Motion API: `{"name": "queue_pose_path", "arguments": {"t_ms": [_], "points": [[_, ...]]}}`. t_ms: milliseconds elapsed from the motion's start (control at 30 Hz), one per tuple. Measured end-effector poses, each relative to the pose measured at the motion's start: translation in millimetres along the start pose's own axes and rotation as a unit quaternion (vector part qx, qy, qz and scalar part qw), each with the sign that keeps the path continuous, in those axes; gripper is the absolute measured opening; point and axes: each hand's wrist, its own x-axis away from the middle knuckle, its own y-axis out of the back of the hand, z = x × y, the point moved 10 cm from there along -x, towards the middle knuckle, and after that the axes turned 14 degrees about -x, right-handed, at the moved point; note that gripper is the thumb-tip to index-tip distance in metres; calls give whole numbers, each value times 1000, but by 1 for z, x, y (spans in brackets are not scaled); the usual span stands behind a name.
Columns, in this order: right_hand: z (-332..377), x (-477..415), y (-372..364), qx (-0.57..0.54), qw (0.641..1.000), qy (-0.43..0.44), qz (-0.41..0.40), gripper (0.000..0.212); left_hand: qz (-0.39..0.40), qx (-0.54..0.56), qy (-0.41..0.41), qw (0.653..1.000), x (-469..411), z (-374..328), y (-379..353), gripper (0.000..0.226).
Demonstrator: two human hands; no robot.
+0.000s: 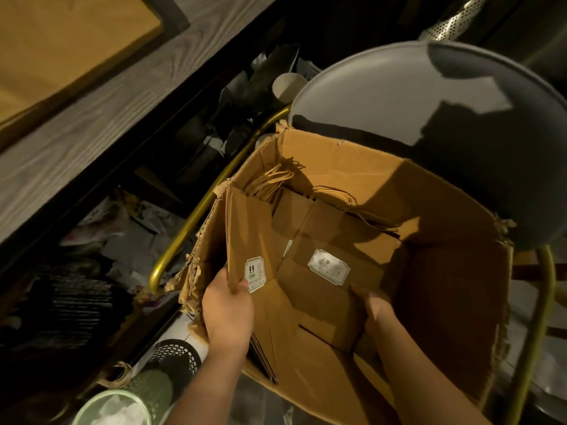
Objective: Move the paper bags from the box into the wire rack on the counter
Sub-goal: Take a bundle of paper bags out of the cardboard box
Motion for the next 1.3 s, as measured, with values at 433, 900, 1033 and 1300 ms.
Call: {"name": "queue_pose_path", "arguments": {"t_ms": [433,900,1033,1300], "points": [[-4,15,-40,44,988,-48,140,28,7,-3,4,1000,4,-2,1,26],[-2,18,-17,31,996,2,80,57,4,5,-5,1000,8,-2,4,25],[27,33,11,32,995,89,12,57,14,19,-3,1000,10,-4,3,26],[74,86,38,78,968,237,26,29,5,2,-12,1000,11,-6,2,25]]}}
